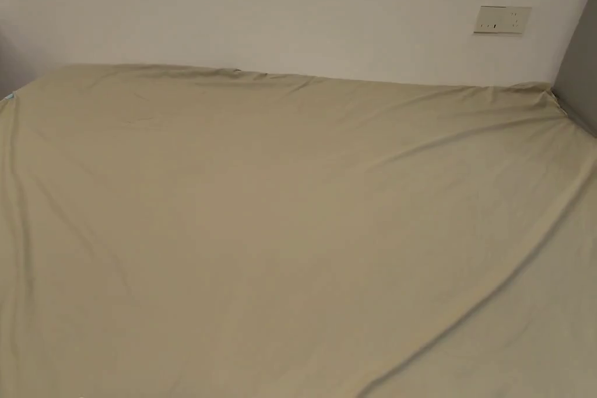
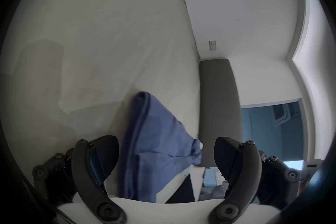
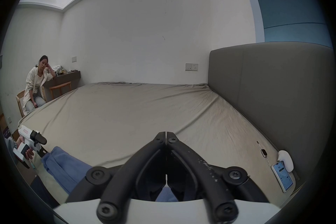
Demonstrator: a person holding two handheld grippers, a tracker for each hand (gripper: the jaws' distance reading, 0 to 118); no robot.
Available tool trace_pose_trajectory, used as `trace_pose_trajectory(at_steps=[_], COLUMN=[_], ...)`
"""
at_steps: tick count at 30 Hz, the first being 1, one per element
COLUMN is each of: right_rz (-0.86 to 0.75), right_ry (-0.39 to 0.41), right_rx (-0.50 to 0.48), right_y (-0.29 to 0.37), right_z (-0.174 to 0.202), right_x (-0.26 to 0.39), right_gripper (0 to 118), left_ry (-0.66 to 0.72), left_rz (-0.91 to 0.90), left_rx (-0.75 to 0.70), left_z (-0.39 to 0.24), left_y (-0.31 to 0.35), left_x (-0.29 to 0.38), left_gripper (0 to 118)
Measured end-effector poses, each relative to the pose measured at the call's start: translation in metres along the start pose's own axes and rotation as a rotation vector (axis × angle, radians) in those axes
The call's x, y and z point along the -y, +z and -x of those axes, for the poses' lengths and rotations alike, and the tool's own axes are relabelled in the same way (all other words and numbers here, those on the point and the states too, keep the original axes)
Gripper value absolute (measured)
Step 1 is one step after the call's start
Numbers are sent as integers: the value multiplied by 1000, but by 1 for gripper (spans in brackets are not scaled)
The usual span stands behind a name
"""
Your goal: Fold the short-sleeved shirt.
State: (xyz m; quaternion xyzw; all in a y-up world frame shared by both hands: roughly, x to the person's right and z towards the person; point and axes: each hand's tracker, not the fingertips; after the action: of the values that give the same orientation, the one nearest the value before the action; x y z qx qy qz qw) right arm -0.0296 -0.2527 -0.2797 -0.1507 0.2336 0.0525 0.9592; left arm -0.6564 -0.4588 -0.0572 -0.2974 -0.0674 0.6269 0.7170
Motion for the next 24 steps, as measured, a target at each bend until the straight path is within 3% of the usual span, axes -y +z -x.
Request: trace_pose_trajectory(at_steps=[3, 6, 7, 8, 9, 12, 16, 17, 20, 24], right_rz=[1, -4, -6, -7, -7, -10, -25, -32, -44, -48], right_ry=[14, 26, 26, 24, 25, 38, 21, 20, 14, 10], right_rx=[-5, -3, -3, -3, -3, 11, 26, 34, 32, 20], right_y=[-1, 1, 2, 2, 3, 6, 11, 12, 14, 14], right_z=[3, 5, 5, 3, 2, -1, -6, -6, -6, -7], right_x=[-2, -4, -5, -6, -6, -7, -11, -11, -12, -9], right_gripper=[1, 1, 1, 1, 1, 1, 1, 1, 1, 1], left_ry=[-67, -101, -141, -134, -123, -154, -135, -153, -142, -111], left_rz=[84, 118, 126, 120, 121, 55, 10, -11, -86, -167], left_rx=[2, -130, -202, -177, -145, -218, -212, -279, -430, -472], left_z=[-2, -10, -11, -11, -69, -89, -90, -46, -34, -47], left_y=[-24, -45, -51, -50, -75, -64, -21, 1, 44, 67], left_x=[3, 6, 7, 7, 48, 54, 42, 8, -10, 2], left_gripper=[94, 31, 22, 20, 19, 12, 9, 9, 9, 9])
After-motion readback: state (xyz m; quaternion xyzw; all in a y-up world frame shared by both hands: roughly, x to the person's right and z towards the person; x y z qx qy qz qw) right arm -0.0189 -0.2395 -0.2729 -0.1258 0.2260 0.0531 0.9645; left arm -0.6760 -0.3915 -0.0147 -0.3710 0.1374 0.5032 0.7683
